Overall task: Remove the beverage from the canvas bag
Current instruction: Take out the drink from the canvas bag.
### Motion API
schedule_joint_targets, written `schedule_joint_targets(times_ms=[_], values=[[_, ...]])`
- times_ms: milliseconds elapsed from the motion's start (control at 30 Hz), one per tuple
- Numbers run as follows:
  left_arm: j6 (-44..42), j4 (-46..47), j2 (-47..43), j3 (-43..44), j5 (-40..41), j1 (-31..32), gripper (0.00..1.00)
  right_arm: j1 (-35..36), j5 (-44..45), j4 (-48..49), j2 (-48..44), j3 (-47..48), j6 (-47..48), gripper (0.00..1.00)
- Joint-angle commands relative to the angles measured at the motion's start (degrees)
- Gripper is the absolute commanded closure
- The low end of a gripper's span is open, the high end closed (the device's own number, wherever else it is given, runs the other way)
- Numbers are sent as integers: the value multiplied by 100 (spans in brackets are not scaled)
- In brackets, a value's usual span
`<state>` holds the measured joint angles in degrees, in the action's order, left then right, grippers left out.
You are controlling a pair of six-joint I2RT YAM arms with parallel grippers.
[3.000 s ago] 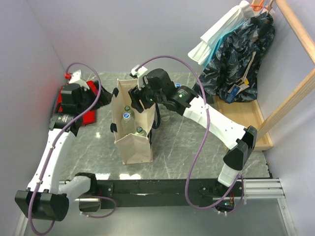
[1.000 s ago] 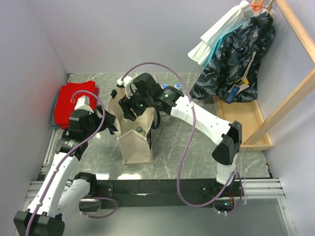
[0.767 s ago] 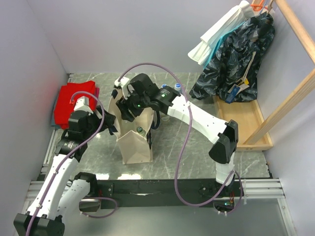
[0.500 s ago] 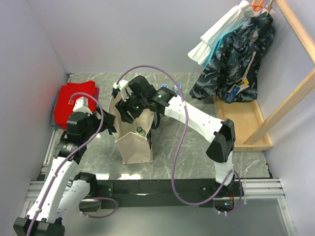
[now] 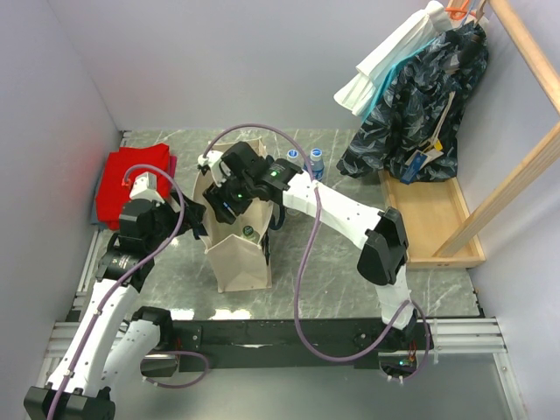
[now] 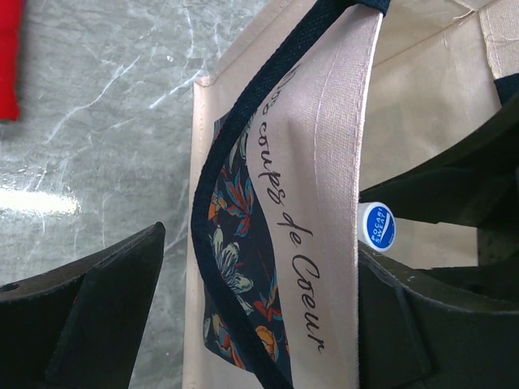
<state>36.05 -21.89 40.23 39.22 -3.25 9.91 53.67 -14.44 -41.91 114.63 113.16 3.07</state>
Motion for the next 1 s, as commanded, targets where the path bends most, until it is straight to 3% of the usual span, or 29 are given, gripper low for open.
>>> schedule_joint_targets(times_ms=[0, 267, 400, 533, 600, 733, 833, 967], values=[[-98, 97, -15, -38, -168, 28, 11, 38, 125, 122, -20, 127, -8, 33], [-81, 71, -6, -55, -133, 28, 11, 47, 125, 78, 103, 276, -8, 38], [-81, 71, 11, -38, -106, 20, 10, 47, 125, 78, 156, 268, -8, 45], [-90, 71, 46, -37, -132, 20, 10, 56, 90, 43, 244, 338, -8, 58], [-90, 62, 47, -29, -115, 20, 10, 47, 99, 43, 270, 338, -8, 60], [-81, 62, 55, -37, -97, 20, 9, 47, 169, 86, 244, 320, 0, 89], [-81, 53, 73, -29, -89, 20, 9, 47, 213, 113, 227, 329, 9, 100], [-90, 36, 125, -29, -71, 20, 9, 56, 388, 148, 157, 347, 9, 100]])
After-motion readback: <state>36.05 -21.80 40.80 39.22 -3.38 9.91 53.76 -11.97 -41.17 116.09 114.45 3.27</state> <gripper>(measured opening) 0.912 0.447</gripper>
